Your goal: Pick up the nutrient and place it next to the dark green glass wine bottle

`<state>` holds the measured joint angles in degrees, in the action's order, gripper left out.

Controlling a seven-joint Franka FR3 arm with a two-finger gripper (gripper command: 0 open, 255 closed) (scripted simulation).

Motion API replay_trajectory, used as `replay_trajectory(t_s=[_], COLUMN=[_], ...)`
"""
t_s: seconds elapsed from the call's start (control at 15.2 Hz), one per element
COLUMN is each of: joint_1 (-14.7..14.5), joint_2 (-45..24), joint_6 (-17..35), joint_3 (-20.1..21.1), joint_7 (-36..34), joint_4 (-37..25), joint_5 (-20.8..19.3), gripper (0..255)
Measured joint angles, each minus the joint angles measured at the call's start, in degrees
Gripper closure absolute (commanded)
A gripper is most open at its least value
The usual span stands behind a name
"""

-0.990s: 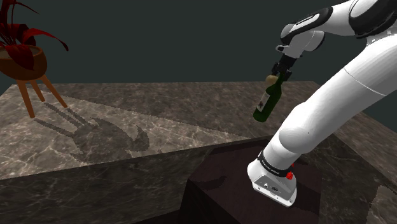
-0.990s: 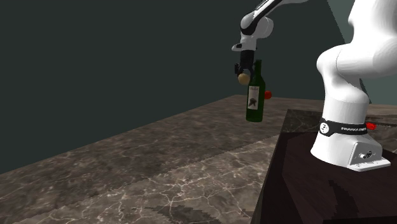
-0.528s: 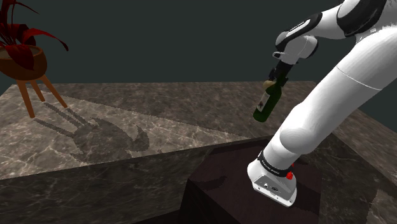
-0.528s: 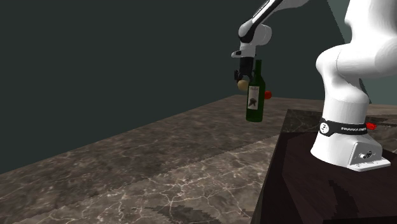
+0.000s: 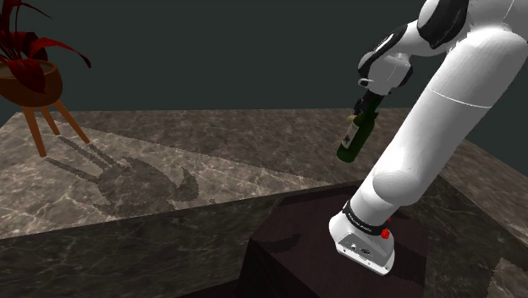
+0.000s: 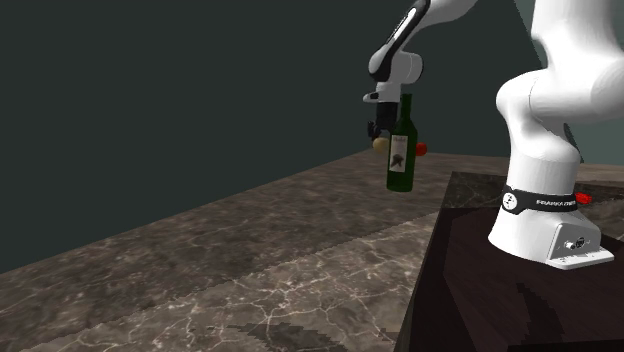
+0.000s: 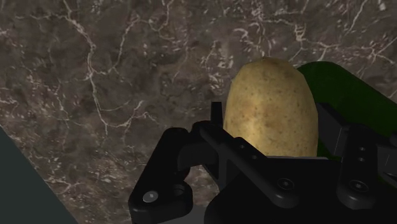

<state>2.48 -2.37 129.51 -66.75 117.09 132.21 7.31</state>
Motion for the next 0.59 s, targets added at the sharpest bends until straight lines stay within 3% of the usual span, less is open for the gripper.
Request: replay_trajectory(t_s=[0.59], joint_1=[4.80], joint_2=[-9.97], joint_6=[4.88], joint_3=[5.06], joint_7=[9.55], joint_4=[1.14], joint_5=[13.20], gripper=[255])
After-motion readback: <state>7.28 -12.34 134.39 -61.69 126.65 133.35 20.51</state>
